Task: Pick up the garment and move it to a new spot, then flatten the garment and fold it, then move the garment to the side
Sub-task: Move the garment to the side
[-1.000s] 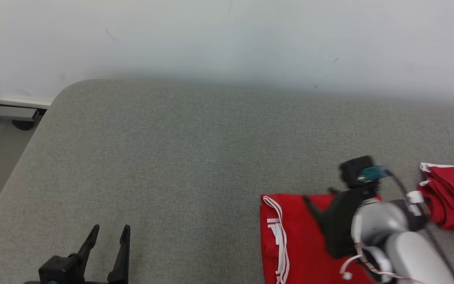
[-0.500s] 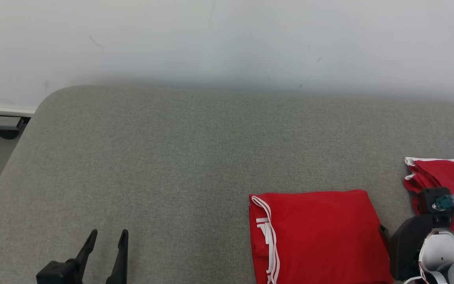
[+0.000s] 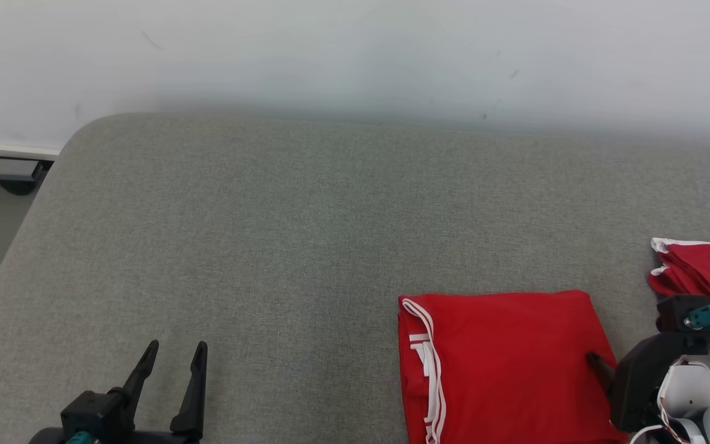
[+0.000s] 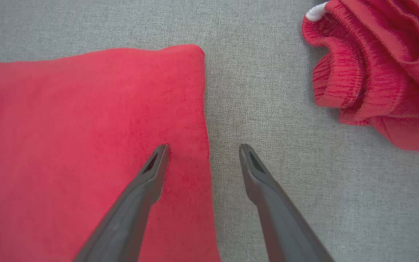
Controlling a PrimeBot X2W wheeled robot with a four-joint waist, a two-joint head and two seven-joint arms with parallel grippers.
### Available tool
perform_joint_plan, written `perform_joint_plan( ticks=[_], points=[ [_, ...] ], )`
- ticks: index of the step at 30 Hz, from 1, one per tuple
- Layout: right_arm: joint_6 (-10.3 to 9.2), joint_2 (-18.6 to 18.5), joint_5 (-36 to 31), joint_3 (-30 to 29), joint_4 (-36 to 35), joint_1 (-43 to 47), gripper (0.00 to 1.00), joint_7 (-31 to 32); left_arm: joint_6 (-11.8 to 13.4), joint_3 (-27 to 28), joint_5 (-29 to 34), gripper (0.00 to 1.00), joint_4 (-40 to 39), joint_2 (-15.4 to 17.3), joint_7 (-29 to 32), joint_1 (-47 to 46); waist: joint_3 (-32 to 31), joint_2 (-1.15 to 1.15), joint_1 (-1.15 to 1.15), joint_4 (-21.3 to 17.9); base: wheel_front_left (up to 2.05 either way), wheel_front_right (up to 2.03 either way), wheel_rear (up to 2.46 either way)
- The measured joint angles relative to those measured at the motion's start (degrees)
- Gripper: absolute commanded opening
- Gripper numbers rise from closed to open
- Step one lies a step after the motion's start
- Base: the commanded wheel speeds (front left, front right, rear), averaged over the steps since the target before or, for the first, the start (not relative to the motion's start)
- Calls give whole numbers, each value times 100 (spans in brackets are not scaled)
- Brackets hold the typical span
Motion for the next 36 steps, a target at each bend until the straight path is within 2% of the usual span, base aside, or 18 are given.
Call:
perform_joint_plan(
  ticks=[10, 11, 13, 18, 24, 27, 36],
  points=[
    [127, 167, 235, 26, 643, -104, 100, -94, -1, 7, 0, 100, 64, 16, 5, -7, 66, 0, 0, 108, 0, 0, 0],
    [127, 189, 265, 15, 722, -116, 44, -91, -2, 7, 0, 100, 71, 16, 5, -12, 66, 0, 0, 113, 0, 0, 0],
    [130, 190, 285, 15, 831, -151, 0, -91, -7, 5, 0, 100, 88, 15, 5, -26, 63, 0, 0, 120, 0, 0, 0],
    [188, 181, 285, 40, 898, -308, 0, -101, -51, 4, -1, 100, 130, 14, 5, -105, 40, 0, 0, 134, 0, 0, 0],
    [204, 55, 121, 132, 644, -835, 0, -196, -51, 7, -2, 100, 201, 14, 5, -111, -8, 0, 0, 126, 0, 0, 0],
    [199, -137, -26, 92, 508, -1049, 0, -197, -52, 1, -3, 100, 229, 13, 4, -110, -41, 0, 0, 113, 0, 0, 0],
    [-29, -775, -76, -494, 381, -1206, 0, -32, -55, -9, -8, 100, 271, 20, -3, -87, -146, 0, 0, 66, 0, 0, 0]
  ],
)
